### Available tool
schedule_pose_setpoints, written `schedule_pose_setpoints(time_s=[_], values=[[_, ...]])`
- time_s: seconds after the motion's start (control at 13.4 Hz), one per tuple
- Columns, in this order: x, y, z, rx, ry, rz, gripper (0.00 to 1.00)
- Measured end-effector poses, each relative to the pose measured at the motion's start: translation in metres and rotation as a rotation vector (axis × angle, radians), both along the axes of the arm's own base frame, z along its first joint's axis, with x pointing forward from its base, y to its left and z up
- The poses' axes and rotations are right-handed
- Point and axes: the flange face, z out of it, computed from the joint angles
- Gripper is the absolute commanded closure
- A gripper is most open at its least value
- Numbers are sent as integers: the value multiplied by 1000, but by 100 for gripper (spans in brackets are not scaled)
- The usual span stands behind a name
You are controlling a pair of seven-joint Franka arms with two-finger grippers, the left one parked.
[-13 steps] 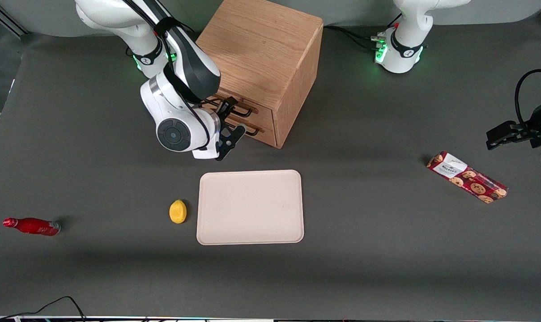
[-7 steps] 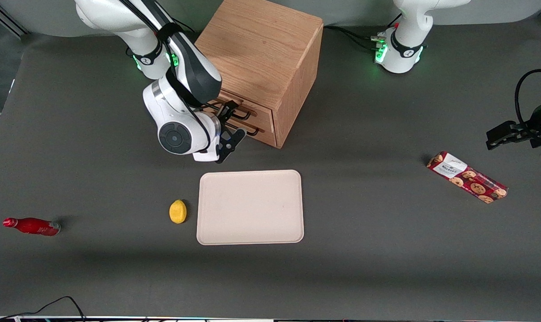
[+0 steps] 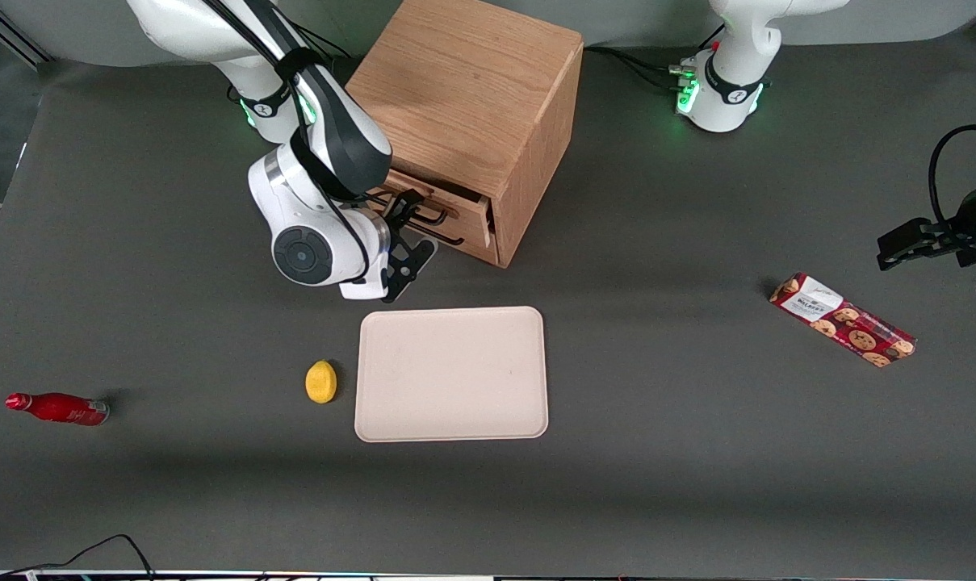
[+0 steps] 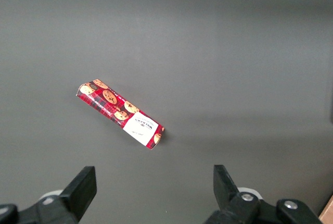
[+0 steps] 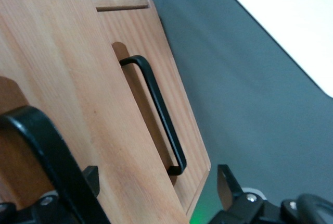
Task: Open upper drawer
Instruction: 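Pull the upper drawer outward by its handle with the right gripper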
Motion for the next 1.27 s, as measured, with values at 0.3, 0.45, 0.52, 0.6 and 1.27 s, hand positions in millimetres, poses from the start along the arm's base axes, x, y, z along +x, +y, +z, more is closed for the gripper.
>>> schedule_pose_setpoints(time_s=[0.3, 0.45, 0.52, 0.6, 1.27], values=[[18, -12, 7, -7, -44, -2, 0], [27, -15, 7, 2, -57, 10, 0], [32, -17, 7, 3, -66, 15, 0], [37, -20, 7, 0, -76, 22, 0], [67, -40, 9, 17, -119, 41, 0]])
